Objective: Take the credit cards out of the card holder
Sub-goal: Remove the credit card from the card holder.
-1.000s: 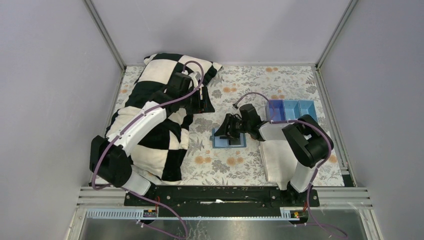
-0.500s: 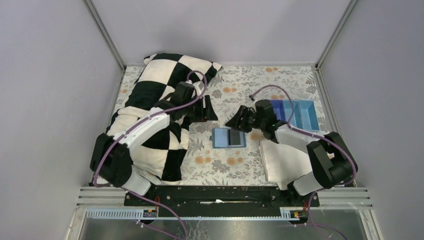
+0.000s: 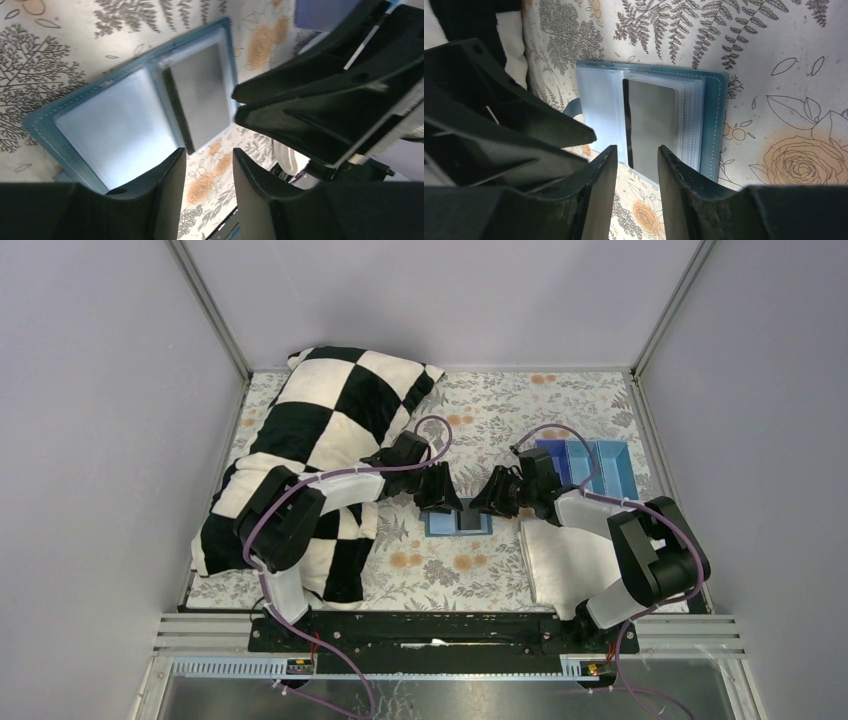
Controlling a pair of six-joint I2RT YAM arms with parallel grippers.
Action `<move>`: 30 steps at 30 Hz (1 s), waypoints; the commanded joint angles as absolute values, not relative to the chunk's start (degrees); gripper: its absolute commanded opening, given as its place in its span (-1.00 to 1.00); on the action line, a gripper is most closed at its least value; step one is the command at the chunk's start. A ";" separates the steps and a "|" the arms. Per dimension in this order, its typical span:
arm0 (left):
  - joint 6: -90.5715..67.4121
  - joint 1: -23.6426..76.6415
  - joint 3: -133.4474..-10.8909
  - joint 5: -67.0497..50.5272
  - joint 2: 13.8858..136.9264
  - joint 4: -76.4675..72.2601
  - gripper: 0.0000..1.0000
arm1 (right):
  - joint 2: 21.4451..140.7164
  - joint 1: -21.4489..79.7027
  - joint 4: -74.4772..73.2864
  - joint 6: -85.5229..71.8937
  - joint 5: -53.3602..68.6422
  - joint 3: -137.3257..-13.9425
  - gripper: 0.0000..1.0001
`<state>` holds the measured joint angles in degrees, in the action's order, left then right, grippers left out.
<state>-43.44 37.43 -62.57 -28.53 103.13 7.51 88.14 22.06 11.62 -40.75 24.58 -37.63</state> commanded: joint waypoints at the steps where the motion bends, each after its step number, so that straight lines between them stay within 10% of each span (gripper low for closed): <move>1: -45.40 37.09 -61.44 -29.65 105.42 1.05 -0.14 | 89.90 21.88 11.81 -39.77 24.68 -37.86 -0.16; 30: -44.03 37.05 -60.69 -28.33 110.45 1.08 -0.32 | 90.01 21.88 15.38 -39.82 24.67 -34.64 -0.16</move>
